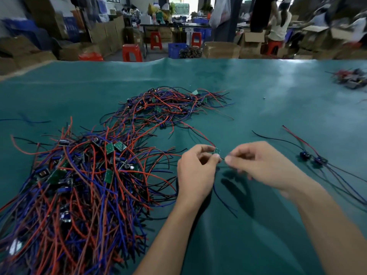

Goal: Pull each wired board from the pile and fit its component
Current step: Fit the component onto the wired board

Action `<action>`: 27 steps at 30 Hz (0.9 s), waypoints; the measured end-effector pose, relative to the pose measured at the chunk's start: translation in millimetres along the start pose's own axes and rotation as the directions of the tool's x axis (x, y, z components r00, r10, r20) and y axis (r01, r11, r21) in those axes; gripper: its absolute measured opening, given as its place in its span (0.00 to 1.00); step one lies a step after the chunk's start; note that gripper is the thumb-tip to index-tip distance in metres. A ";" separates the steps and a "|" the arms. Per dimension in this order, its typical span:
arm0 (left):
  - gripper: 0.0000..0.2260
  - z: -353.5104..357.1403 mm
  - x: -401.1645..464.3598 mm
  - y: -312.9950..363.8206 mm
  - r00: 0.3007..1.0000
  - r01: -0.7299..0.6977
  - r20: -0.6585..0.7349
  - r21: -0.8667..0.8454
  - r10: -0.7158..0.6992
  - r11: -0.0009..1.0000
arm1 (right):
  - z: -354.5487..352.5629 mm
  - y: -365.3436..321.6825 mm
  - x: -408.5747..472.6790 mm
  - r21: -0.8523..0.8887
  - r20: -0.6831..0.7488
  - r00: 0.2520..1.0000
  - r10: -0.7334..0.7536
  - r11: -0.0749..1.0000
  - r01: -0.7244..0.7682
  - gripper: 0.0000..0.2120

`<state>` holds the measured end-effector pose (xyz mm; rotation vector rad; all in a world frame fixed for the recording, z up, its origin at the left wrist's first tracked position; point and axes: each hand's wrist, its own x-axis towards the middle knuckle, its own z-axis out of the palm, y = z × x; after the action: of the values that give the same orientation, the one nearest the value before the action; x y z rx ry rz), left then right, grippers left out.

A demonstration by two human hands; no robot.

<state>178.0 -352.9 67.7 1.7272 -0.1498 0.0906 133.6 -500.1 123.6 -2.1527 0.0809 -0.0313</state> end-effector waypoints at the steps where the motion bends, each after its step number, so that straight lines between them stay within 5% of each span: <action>1: 0.05 -0.1 0.2 0.0 1.000 -0.022 0.001 -0.002 0.022 1.000 | 2.7 5.4 8.8 -0.013 -0.150 0.989 -0.005 1.000 0.003 0.07; 3: 0.05 -0.1 0.2 -0.9 0.998 -0.057 0.008 -0.015 0.057 0.998 | 12.0 11.1 20.8 -0.010 -0.245 0.969 0.002 1.000 -0.005 0.06; 9: 0.04 2.6 -1.0 -2.1 0.995 -0.104 -0.003 -0.033 0.104 0.994 | 23.2 24.4 13.7 0.399 -0.170 0.980 0.104 0.916 -0.028 0.06; 12: 0.01 2.9 -1.7 -2.6 0.994 -0.107 0.022 -0.021 0.108 0.994 | 27.7 22.7 9.3 0.425 -0.243 0.962 0.125 0.905 -0.010 0.07; 17: 0.14 2.6 -3.9 3.0 0.987 -0.080 0.136 -0.047 0.086 0.996 | 25.8 20.6 7.0 0.308 -0.365 0.930 0.043 0.948 0.077 0.07; 23: 0.10 1.5 -3.7 1.6 0.967 -0.093 0.235 -0.052 0.103 0.994 | 14.1 17.3 5.2 0.586 -0.148 0.986 0.082 0.810 0.020 0.12; 27: 0.11 1.1 -5.7 4.5 0.966 -0.073 0.247 -0.022 0.076 0.997 | 18.5 20.8 7.2 0.570 -0.153 0.971 0.182 0.819 -0.064 0.07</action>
<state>171.6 -354.4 71.0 1.7158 -0.3993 -0.0713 140.8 -496.7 96.0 -1.5386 0.2941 -0.1770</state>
